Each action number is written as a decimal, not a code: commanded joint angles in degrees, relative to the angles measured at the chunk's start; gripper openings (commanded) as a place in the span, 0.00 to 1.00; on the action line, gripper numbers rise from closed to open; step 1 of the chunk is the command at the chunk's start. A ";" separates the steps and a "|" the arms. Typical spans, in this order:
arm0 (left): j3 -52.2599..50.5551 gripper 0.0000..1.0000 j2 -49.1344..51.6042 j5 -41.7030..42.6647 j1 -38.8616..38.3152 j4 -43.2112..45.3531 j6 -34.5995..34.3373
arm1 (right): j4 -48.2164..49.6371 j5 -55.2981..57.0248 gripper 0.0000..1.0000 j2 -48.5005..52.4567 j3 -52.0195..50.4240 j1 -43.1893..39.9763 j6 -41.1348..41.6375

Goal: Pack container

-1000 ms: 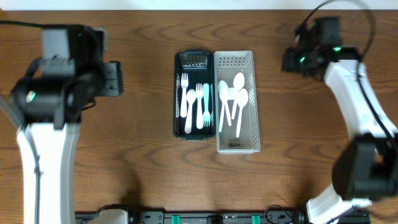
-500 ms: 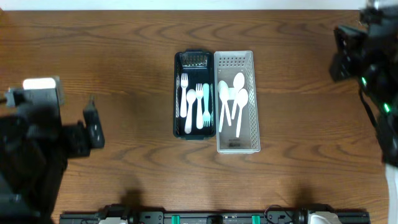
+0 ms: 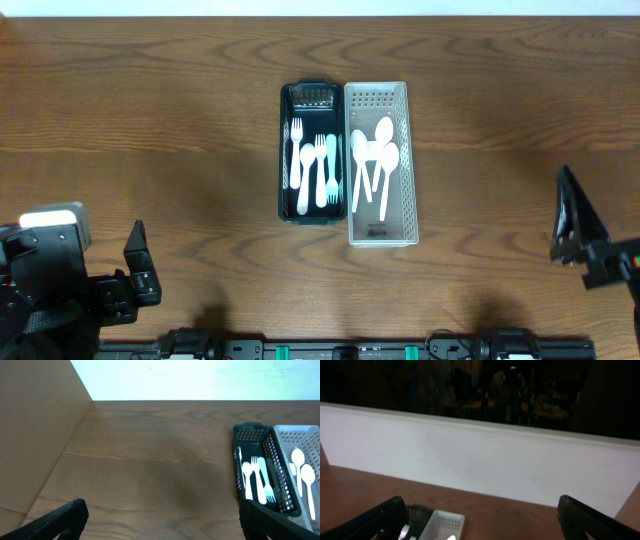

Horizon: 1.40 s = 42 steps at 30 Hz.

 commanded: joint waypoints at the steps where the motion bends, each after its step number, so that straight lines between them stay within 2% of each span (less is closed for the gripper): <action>1: 0.24 0.98 0.02 -0.48 0.28 -0.17 0.57 | -2.34 0.26 0.99 -1.49 -0.13 0.20 -0.26; 7: 0.24 0.98 0.02 -0.48 0.28 -0.17 0.57 | -10.62 0.26 0.99 -2.05 -0.15 0.20 -0.28; 21: 0.24 0.98 0.02 -0.48 0.28 -0.17 0.57 | -37.99 0.31 0.99 -2.05 -0.17 0.15 -0.28; 26: 0.24 0.98 0.02 -0.48 0.28 -0.17 0.57 | -32.22 7.06 0.99 -2.86 -0.94 -0.07 -0.61; 30: 0.24 0.98 0.02 -0.48 0.28 -0.17 0.57 | -25.14 9.77 0.99 -6.34 -5.46 -0.07 -3.61; 34: 0.24 0.98 0.02 -0.48 0.28 -0.17 0.57 | -16.20 9.73 0.99 -12.33 -15.65 -0.07 -3.93; 42: 0.24 0.98 0.02 -0.48 0.28 -0.17 0.57 | -7.91 9.94 0.99 -21.05 -36.11 -0.07 -3.93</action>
